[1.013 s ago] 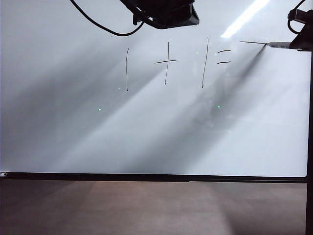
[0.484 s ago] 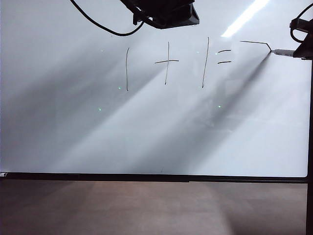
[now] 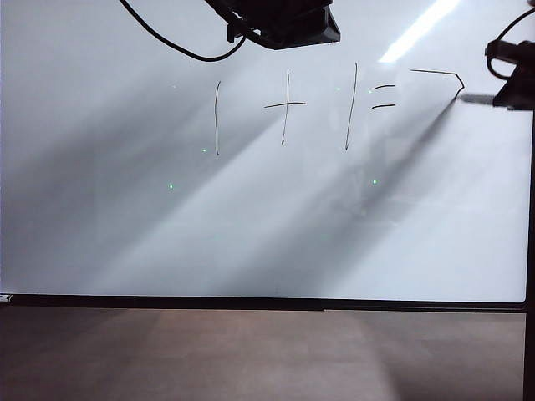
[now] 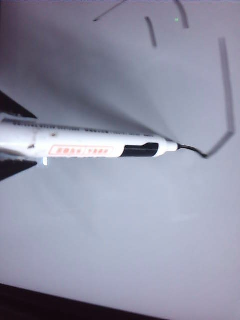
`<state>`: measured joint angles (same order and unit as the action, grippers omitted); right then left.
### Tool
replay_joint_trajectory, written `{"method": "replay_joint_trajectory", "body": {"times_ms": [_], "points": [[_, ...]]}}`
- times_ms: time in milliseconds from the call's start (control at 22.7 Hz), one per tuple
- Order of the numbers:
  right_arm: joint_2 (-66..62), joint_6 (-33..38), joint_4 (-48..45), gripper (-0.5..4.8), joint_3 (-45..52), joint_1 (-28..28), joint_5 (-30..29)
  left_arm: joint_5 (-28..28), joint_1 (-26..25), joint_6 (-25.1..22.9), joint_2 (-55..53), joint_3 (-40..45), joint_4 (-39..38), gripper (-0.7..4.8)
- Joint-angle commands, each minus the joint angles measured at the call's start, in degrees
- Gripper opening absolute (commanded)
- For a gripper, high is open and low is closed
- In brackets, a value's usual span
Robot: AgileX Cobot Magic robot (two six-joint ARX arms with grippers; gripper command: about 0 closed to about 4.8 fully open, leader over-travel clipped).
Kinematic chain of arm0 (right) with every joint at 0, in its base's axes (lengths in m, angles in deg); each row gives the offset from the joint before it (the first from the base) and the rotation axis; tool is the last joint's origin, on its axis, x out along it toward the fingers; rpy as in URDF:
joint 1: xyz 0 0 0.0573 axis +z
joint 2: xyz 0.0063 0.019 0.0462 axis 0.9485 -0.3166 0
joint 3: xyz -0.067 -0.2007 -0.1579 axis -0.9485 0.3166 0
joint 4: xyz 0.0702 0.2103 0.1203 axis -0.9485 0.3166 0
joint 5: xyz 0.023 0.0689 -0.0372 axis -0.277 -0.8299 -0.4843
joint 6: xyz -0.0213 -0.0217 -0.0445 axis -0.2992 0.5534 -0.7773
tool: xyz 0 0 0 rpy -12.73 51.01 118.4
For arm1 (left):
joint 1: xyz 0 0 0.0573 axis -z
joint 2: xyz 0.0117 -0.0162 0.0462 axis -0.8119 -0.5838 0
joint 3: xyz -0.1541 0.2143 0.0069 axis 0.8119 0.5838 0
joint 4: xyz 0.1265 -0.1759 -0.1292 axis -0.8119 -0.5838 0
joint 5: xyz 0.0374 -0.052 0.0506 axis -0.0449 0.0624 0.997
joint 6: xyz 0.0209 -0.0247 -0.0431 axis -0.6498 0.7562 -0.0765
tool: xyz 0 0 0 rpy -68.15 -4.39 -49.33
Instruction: Reach to the right to find the marker pen, pick it up, and write the answer to the math problem on the whiteboard.
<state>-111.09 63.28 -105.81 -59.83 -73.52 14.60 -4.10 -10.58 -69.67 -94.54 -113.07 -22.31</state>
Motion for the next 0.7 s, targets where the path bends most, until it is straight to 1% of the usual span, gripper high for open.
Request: {"method": "replay_joint_trajectory", "body": {"times_ms": [44, 308, 528, 705], "points": [[0.0, -0.2, -0.4, -0.06, 0.8, 0.4, 0.6, -0.2, 0.2, -0.2, 0.2, -0.2, -0.1, -0.04], [0.3, 0.1, -1.6, -0.06, 1.3, 0.5, 0.5, -0.2, 0.2, -0.2, 0.2, -0.2, -0.4, -0.05], [1.8, 1.2, -1.9, -0.06, 1.3, 0.5, -1.5, -0.2, 0.2, -0.2, 0.2, -0.2, -0.5, -0.05], [1.8, 1.4, -2.7, -0.06, 1.2, 2.3, -2.9, -0.2, 0.2, -0.2, 0.2, -0.2, -0.5, -0.04]]}}
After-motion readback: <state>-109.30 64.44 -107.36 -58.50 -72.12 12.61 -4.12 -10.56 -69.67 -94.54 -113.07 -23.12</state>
